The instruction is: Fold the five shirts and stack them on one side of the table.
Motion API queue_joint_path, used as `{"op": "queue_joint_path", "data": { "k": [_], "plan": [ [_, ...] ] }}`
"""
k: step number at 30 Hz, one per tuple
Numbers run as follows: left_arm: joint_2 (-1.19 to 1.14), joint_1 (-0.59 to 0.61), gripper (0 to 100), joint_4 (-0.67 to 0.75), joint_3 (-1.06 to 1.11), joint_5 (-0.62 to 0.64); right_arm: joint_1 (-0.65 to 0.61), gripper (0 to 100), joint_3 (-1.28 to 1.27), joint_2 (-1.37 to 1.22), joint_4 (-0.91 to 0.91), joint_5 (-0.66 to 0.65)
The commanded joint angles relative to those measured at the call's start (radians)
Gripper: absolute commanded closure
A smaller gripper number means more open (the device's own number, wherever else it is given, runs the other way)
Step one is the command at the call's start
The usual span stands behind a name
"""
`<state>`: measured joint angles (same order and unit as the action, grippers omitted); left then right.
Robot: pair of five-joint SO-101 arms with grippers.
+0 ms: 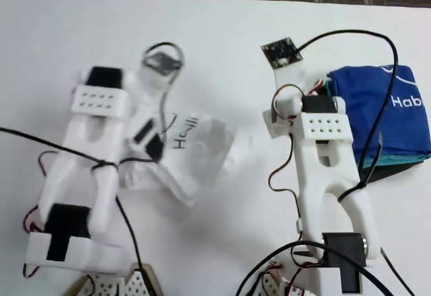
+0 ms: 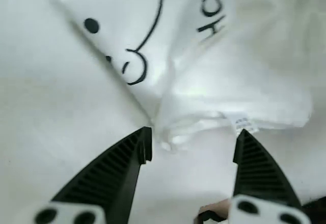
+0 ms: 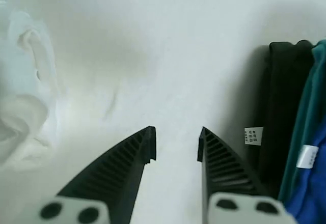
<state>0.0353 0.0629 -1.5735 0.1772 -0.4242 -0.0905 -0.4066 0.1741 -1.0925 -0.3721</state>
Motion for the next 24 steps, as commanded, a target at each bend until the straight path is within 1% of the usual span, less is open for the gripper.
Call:
{"op": "queue_joint_path", "data": {
  "k": [1,4,7,11,13,16,20,24],
  "plan": [
    [0.041,0.064,72,0.157,0.113,-0.026,-0.008,85.1,0.063,0.002,-0.005,0.006],
    [0.048,0.069,72,0.247,0.209,-0.043,-0.019,85.1,0.064,0.002,-0.005,0.008],
    [0.048,0.072,76,0.282,0.260,-0.046,-0.027,85.1,0.060,0.002,-0.007,0.008],
    [0.048,0.063,83,0.242,0.283,-0.046,-0.027,85.1,0.060,0.002,-0.007,0.009],
    [0.048,0.063,84,0.210,0.283,-0.046,-0.027,85.1,0.060,0.001,-0.007,0.009],
    [0.049,0.063,84,0.161,0.277,-0.046,-0.027,85.1,0.060,0.001,-0.007,0.009],
    [0.049,0.057,84,0.158,0.277,-0.046,-0.027,85.1,0.060,-0.001,-0.002,0.009],
    [0.049,-0.006,84,0.155,0.275,-0.044,-0.030,85.1,0.063,-0.051,-0.001,0.011]
  ]
}}
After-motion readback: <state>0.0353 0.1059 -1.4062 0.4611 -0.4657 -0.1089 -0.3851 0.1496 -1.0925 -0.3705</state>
